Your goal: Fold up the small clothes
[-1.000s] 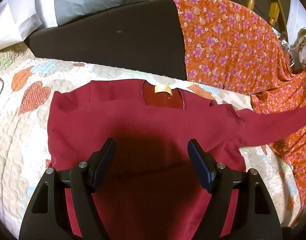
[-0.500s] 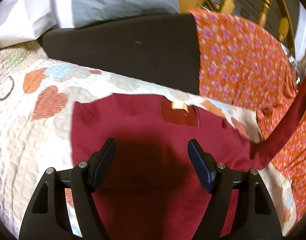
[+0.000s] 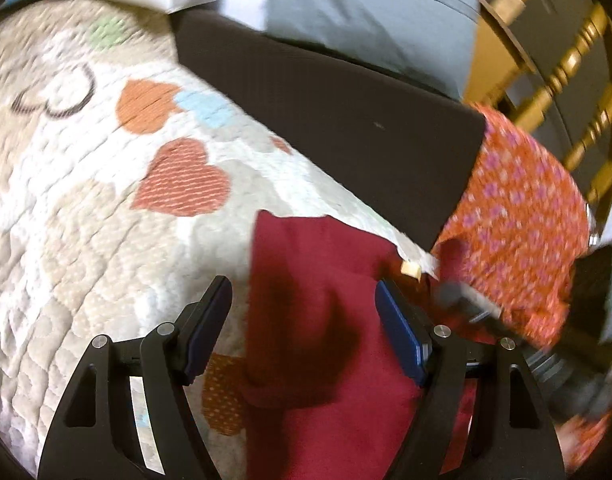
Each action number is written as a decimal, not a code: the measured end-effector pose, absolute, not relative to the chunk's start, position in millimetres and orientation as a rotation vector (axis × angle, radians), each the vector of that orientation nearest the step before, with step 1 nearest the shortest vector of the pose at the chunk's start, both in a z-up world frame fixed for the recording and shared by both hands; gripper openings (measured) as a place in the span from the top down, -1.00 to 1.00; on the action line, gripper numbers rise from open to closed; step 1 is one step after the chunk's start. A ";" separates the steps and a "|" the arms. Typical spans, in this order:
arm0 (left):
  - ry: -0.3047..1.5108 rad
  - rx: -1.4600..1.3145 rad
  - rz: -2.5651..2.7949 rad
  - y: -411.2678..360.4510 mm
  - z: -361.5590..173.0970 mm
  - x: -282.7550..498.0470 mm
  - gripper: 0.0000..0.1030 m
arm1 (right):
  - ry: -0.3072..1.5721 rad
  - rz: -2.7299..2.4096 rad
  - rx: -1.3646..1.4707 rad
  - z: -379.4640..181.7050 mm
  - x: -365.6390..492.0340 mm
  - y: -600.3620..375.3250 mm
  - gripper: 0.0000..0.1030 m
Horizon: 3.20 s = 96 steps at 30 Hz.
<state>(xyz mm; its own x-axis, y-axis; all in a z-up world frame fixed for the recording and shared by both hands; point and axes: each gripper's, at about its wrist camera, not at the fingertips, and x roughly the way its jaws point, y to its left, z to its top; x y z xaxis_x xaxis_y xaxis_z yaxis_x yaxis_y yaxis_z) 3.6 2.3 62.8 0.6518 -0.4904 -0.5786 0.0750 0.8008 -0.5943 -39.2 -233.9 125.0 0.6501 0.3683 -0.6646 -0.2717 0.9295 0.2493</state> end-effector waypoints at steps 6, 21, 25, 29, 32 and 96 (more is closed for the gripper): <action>0.815 -0.604 -0.351 2.9 58.4 6.4 -0.45 | 0.979 0.452 0.198 54.2 -26.6 -208.6 0.50; 0.837 -0.344 -0.450 -90.5 49.6 5.7 -0.26 | 0.744 0.058 0.291 128.2 -146.2 -413.0 0.27; 0.818 -0.253 -0.480 -117.4 49.9 10.3 0.64 | 0.777 -0.036 0.377 111.4 -162.9 -456.7 0.26; 0.820 -0.265 -0.473 -113.8 51.9 12.7 0.83 | 0.780 -0.007 0.399 100.5 -176.9 -459.5 0.25; 0.781 -0.327 -0.430 -87.7 67.5 12.4 0.88 | 0.780 0.045 0.410 92.4 -183.1 -449.8 0.15; 1.305 -0.104 -0.377 -34.0 21.1 -243.4 -0.14 | 1.234 0.037 0.442 29.4 -346.2 -389.0 0.01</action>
